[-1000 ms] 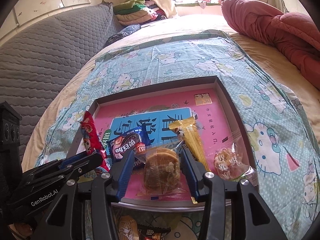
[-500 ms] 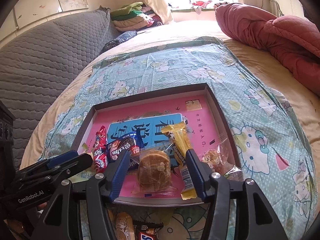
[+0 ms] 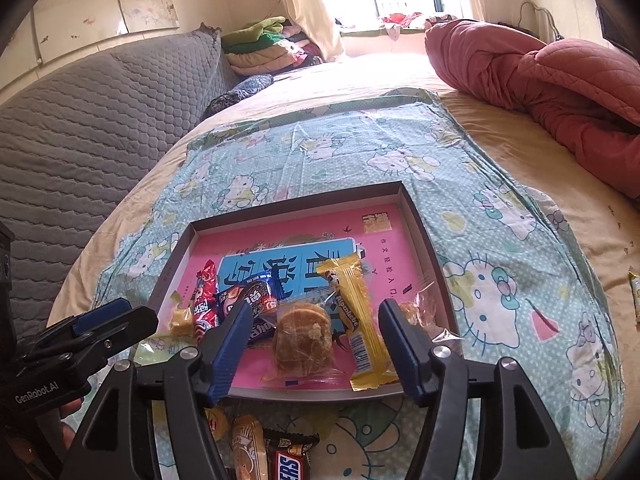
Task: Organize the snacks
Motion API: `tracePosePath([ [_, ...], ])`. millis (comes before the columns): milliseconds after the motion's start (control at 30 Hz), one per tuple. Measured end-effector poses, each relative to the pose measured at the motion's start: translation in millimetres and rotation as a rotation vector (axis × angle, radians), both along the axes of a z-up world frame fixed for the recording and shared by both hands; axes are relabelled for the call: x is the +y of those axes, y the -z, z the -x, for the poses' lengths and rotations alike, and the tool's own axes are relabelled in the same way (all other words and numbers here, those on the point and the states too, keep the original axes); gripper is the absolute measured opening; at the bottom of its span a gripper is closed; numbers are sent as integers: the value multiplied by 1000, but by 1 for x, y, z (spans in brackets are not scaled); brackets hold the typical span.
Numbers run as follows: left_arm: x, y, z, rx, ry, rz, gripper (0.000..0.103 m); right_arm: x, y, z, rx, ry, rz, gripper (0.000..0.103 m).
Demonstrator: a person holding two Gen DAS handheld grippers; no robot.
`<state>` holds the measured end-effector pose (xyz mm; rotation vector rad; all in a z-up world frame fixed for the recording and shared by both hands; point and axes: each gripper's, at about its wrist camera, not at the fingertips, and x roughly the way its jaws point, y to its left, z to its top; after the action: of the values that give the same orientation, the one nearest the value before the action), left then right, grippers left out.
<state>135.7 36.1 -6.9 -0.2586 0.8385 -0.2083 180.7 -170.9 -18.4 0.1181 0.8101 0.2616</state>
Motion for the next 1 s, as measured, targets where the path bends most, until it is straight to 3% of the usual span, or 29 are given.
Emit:
tracePosePath([
  [667,7,-27,35,-50,-31,-54,72,-11,-22,26,-33,-28,7,66],
  [1000,-3,-25,55,-19,-6,-86,72,-9,-23,54,-19,-100,28,66],
])
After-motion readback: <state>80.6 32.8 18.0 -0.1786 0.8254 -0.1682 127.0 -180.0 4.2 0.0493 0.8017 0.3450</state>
